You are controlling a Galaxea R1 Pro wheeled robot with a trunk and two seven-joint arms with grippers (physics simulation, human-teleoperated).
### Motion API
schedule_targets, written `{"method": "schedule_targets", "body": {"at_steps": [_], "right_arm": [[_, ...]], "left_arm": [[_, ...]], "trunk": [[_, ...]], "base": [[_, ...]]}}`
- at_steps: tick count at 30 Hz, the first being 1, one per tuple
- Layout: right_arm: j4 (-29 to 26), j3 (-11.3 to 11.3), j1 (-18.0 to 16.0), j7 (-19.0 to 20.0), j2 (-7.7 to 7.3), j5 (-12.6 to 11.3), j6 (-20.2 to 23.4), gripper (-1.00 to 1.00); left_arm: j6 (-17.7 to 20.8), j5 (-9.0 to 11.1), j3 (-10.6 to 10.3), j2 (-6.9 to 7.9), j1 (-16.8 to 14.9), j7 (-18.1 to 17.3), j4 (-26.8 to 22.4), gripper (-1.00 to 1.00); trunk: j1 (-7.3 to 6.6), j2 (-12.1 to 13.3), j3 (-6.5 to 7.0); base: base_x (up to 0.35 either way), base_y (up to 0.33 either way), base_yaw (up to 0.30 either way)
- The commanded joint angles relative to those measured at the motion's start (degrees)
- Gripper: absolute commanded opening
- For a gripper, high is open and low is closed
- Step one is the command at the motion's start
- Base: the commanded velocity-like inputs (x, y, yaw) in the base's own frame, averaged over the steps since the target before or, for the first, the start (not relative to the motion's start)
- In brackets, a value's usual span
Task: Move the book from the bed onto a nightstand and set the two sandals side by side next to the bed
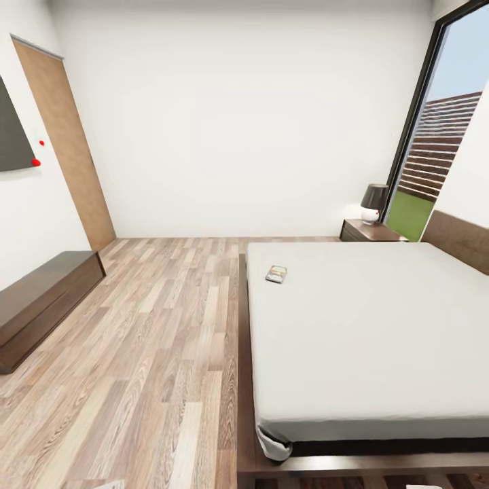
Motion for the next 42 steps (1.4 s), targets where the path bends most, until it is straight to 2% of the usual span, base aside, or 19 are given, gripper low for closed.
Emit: {"method": "schedule_targets", "body": {"at_steps": [1,26,35,42], "right_arm": [[0.1,-0.5,0.0,0.2,0.02,0.6,-0.2,1.0],[0.1,-0.5,0.0,0.2,0.07,0.5,-0.2,1.0],[0.1,-0.4,0.0,0.2,0.09,0.4,-0.2,1.0],[0.1,-0.4,0.0,0.2,0.09,0.4,-0.2,1.0]], "left_arm": [[-0.2,0.1,0.0,-0.01,0.0,0.1,0.1,1.0],[-0.3,-0.1,0.0,-0.15,0.0,0.1,0.2,1.0],[-0.3,-0.2,0.0,-1.35,0.0,0.1,0.2,1.0],[-0.3,-0.2,0.0,-1.72,0.0,0.1,0.2,1.0]], "trunk": [[-0.22,0.4,0.12],[-5.72,10.4,4.61],[-7.69,14.0,6.23],[-9.23,16.8,7.48]], "base": [[0.0,0.0,0.0],[0.0,0.0,0.0],[0.0,0.0,0.0],[0.0,0.0,0.0]]}}
